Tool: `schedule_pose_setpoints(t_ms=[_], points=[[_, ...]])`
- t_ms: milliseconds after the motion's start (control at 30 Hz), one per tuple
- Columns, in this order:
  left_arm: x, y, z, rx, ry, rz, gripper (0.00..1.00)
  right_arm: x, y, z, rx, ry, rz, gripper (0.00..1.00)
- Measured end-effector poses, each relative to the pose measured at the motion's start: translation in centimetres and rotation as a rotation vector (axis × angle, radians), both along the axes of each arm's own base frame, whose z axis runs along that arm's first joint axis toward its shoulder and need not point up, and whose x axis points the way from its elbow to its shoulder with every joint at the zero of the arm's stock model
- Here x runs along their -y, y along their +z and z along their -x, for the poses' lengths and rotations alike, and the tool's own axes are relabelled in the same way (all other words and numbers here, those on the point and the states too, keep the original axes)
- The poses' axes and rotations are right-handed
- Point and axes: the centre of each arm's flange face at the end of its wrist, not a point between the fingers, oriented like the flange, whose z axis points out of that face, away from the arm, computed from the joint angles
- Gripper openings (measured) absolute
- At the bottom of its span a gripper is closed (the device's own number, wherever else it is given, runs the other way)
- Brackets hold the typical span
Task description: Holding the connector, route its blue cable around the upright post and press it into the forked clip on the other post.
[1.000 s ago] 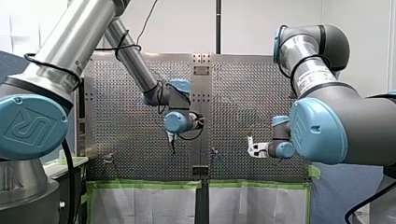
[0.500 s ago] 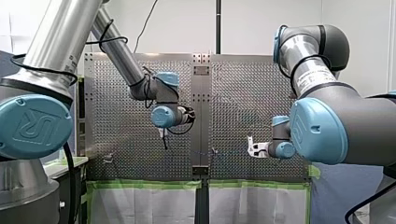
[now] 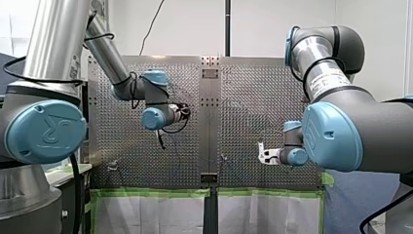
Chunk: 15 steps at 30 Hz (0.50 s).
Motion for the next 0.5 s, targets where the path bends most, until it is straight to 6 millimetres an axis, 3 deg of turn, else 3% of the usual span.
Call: schedule_pose_setpoints(t_ms=[300,500], points=[[-3.0,-1.6,0.2,-0.003,0.026,0.024,1.00,0.0,0.0,0.0,-0.002,0.000,-0.003,0.00],[-4.0,-3.4,2.0,-0.032,0.029,-0.034,1.00,0.0,0.1,0.1,-0.013,-0.011,0.000,0.00]])
